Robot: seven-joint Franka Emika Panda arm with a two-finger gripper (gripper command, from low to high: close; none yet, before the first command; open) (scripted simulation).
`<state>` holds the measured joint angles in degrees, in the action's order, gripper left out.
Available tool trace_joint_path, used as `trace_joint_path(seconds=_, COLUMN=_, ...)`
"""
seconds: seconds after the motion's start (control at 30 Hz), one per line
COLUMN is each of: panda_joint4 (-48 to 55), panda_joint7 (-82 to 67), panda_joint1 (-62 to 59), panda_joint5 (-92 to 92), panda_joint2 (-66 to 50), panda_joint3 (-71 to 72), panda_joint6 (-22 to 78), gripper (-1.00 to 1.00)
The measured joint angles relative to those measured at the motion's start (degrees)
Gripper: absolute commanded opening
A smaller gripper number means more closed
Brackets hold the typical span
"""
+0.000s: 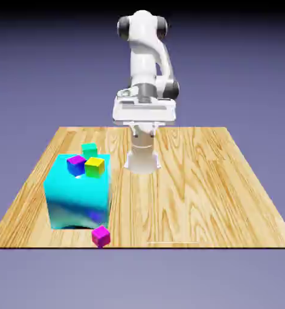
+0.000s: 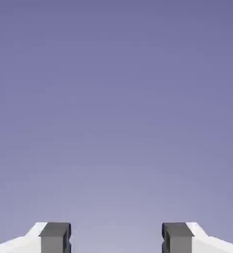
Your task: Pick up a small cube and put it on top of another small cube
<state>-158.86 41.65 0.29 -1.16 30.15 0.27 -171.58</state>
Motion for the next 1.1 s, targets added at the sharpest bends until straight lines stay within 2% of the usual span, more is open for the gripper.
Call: trace_joint_path(seconds=1.1, panda_joint4=58.6, panda_joint7=-22.2, panda_joint1=-10.8, panda_joint5=-31.6, panda_joint2=-68.5, panda_joint3=7.5, panda_joint6=66.3, gripper=0.00)
